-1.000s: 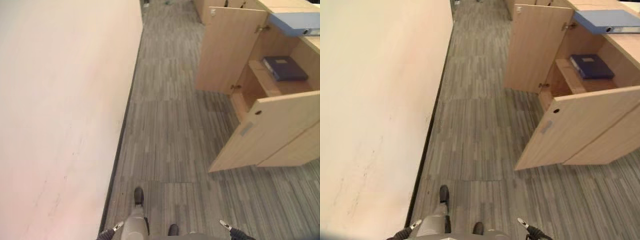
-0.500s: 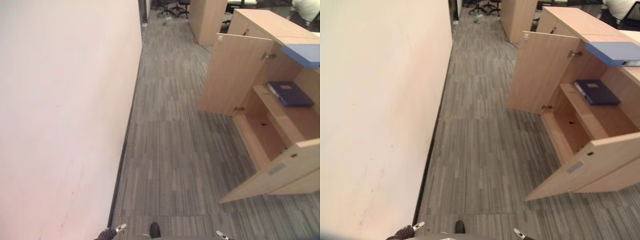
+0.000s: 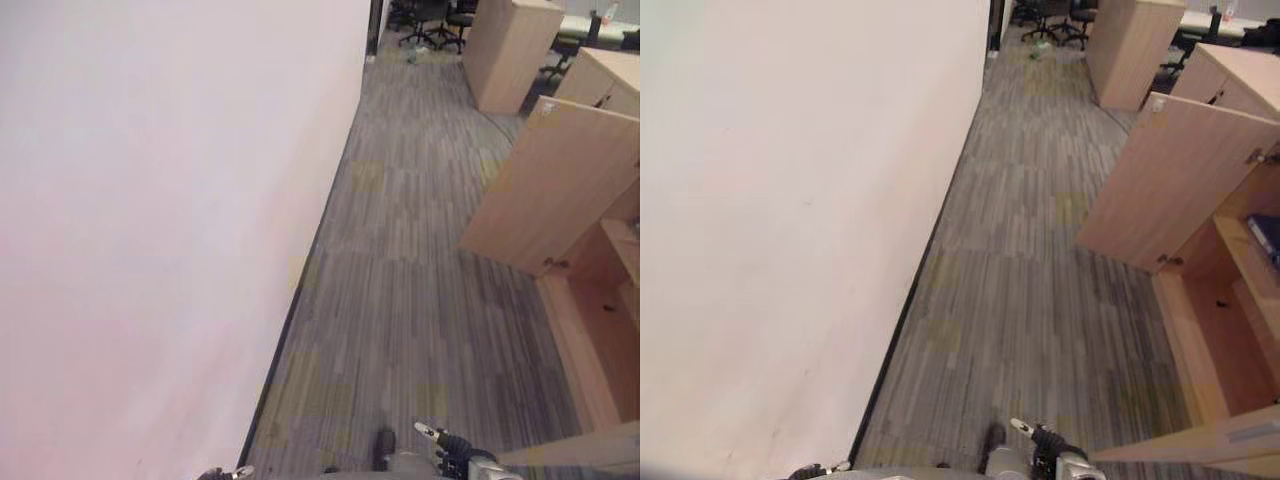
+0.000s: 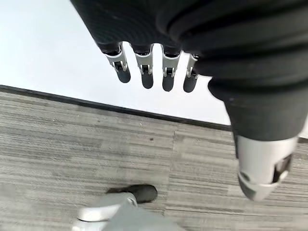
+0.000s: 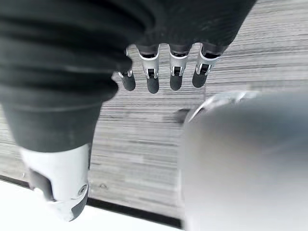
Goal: Put the empty folder in the office cabinet
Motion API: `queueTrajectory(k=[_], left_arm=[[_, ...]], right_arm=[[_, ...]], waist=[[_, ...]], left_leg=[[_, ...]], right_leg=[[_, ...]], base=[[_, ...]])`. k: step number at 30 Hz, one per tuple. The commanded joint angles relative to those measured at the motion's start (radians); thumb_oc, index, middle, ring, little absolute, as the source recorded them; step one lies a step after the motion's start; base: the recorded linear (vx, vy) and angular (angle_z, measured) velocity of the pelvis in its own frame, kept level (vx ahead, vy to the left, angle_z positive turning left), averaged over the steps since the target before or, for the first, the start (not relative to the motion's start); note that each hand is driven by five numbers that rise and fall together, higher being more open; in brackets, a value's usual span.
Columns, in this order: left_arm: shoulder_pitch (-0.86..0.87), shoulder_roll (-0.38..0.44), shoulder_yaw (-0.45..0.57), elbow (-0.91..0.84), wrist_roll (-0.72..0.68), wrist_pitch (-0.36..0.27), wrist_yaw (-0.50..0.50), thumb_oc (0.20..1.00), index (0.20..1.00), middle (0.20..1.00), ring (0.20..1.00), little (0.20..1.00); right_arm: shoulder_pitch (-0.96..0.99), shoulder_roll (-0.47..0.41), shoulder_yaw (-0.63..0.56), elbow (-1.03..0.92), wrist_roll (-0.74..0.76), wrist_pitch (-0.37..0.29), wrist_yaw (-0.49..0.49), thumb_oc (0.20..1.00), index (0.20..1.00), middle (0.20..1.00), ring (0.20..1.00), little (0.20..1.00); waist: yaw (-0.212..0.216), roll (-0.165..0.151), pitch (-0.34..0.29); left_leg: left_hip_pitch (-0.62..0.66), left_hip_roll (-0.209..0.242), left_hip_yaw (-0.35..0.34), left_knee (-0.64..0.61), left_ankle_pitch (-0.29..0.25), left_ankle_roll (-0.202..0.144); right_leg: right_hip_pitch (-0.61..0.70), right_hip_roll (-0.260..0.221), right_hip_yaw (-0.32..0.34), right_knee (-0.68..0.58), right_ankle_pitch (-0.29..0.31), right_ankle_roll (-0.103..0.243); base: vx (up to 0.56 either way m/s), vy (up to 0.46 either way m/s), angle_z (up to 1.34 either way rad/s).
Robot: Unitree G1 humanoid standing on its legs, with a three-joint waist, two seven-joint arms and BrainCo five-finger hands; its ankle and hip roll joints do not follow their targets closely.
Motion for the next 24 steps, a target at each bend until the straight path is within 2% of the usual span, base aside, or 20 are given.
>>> queueTrajectory(k=[1,5,8,14,18,20,21,24], left_arm=[[-0.021,0.011,0.014,0.000,0.048,-0.007,-0.003,1.000,1.000,1.000,1.000,1.000],[-0.001,0.007,0.022,0.021,0.076,-0.001,-0.009,1.000,1.000,1.000,1.000,1.000],[0.004,0.001,0.021,0.022,0.084,-0.002,-0.009,1.000,1.000,1.000,1.000,1.000],[0.000,-0.007,0.003,0.015,0.082,-0.001,-0.004,1.000,1.000,1.000,1.000,1.000],[-0.010,-0.006,-0.009,0.006,0.070,-0.003,0.001,1.000,1.000,1.000,1.000,1.000],[-0.017,-0.002,-0.020,-0.004,0.072,-0.005,0.001,1.000,1.000,1.000,1.000,1.000],[-0.022,0.000,-0.026,-0.010,0.074,-0.005,0.003,1.000,1.000,1.000,1.000,1.000],[-0.038,0.004,-0.025,-0.039,0.049,-0.006,0.014,1.000,1.000,1.000,1.000,1.000]], right_arm=[[-0.028,0.008,-0.020,0.034,0.015,0.000,0.011,1.000,1.000,1.000,1.000,1.000],[-0.020,0.001,-0.014,0.031,0.011,0.004,0.024,1.000,1.000,1.000,1.000,1.000],[-0.020,-0.005,-0.009,0.032,0.008,0.000,0.022,1.000,1.000,1.000,1.000,1.000],[-0.033,-0.031,-0.010,0.037,0.011,-0.005,0.015,1.000,1.000,1.000,1.000,1.000],[-0.034,-0.042,-0.004,0.040,0.005,-0.009,0.009,1.000,1.000,1.000,1.000,1.000],[-0.029,-0.043,-0.001,0.047,0.008,-0.009,0.007,1.000,1.000,1.000,1.000,1.000],[-0.026,-0.046,-0.001,0.053,0.011,-0.010,0.007,1.000,1.000,1.000,1.000,1.000],[-0.015,-0.064,-0.013,0.071,0.009,-0.006,-0.006,1.000,1.000,1.000,1.000,1.000]], waist=[[-0.016,-0.005,0.018],[-0.019,-0.023,0.003],[-0.019,-0.027,-0.008],[-0.027,-0.007,-0.026],[-0.037,-0.002,-0.038],[-0.039,-0.021,-0.034],[-0.040,-0.030,-0.027],[-0.023,-0.049,0.017]], left_leg=[[-0.026,0.061,0.066,0.012,-0.049,-0.101],[0.014,0.054,0.061,0.012,-0.081,-0.101],[0.028,0.054,0.063,0.012,-0.099,-0.102],[0.039,0.111,0.065,0.012,-0.116,-0.122],[0.055,0.166,0.084,0.020,-0.121,-0.155],[-0.002,0.191,0.110,0.171,-0.145,-0.176],[-0.029,0.195,0.122,0.247,-0.134,-0.183],[-0.174,0.200,0.113,0.567,-0.048,-0.169]], right_leg=[[0.032,-0.015,0.023,-0.033,0.147,0.045],[0.043,-0.005,0.022,-0.063,0.172,0.048],[0.060,-0.002,0.027,-0.072,0.169,0.043],[0.055,0.032,0.020,-0.025,0.113,0.011],[0.060,0.069,0.035,0.008,0.052,-0.013],[0.091,0.073,0.043,0.012,0.022,-0.026],[0.113,0.075,0.045,0.010,0.013,-0.036],[0.168,0.089,0.058,0.012,-0.013,-0.077]], base=[[0.19,-0.055,0.21],[0.20,-0.074,0.29],[0.18,-0.111,0.20],[0.17,-0.169,0.02],[0.18,-0.204,0.08],[0.14,-0.229,0.04],[0.09,-0.230,0.03],[0.06,-0.191,0.03]])
